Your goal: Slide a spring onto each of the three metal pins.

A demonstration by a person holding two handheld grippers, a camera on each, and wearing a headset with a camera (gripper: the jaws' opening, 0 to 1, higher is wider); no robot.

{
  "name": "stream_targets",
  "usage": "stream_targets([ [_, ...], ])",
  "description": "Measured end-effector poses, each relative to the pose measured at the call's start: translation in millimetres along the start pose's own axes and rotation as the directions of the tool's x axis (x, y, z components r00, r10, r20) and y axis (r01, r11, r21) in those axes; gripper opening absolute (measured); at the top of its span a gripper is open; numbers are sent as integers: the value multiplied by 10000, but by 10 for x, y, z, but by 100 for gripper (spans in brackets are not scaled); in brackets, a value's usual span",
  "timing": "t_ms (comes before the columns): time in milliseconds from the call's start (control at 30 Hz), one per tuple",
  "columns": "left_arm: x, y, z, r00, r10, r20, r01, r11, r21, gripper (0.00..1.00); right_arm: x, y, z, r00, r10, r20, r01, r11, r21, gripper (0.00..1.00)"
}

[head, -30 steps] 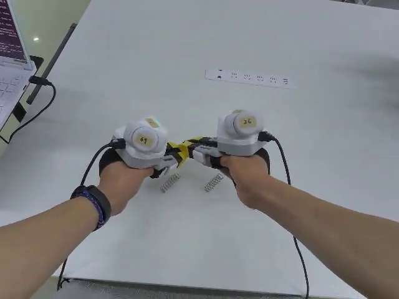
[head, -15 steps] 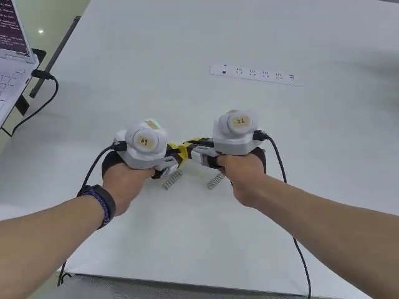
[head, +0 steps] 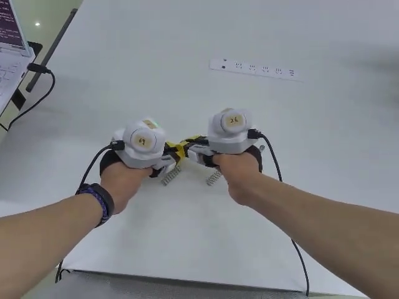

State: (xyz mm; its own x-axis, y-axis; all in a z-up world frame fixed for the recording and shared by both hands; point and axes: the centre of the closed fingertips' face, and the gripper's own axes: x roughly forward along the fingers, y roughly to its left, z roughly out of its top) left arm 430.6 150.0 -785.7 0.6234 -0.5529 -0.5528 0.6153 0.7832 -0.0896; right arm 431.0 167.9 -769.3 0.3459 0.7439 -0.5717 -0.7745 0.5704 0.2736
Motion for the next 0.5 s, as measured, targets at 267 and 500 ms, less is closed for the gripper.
stream_targets([
  [267, 25, 32, -24, 10000, -5, 58, 7, 9997, -245, 0, 1, 16, 5, 10000, 28, 19, -28, 10000, 15, 6],
  [500, 39, 35, -33, 10000, -59, 54, 61, 9990, -449, 0, 13, 7, 8, 10000, 41, 40, -42, 9999, 162, 6],
])
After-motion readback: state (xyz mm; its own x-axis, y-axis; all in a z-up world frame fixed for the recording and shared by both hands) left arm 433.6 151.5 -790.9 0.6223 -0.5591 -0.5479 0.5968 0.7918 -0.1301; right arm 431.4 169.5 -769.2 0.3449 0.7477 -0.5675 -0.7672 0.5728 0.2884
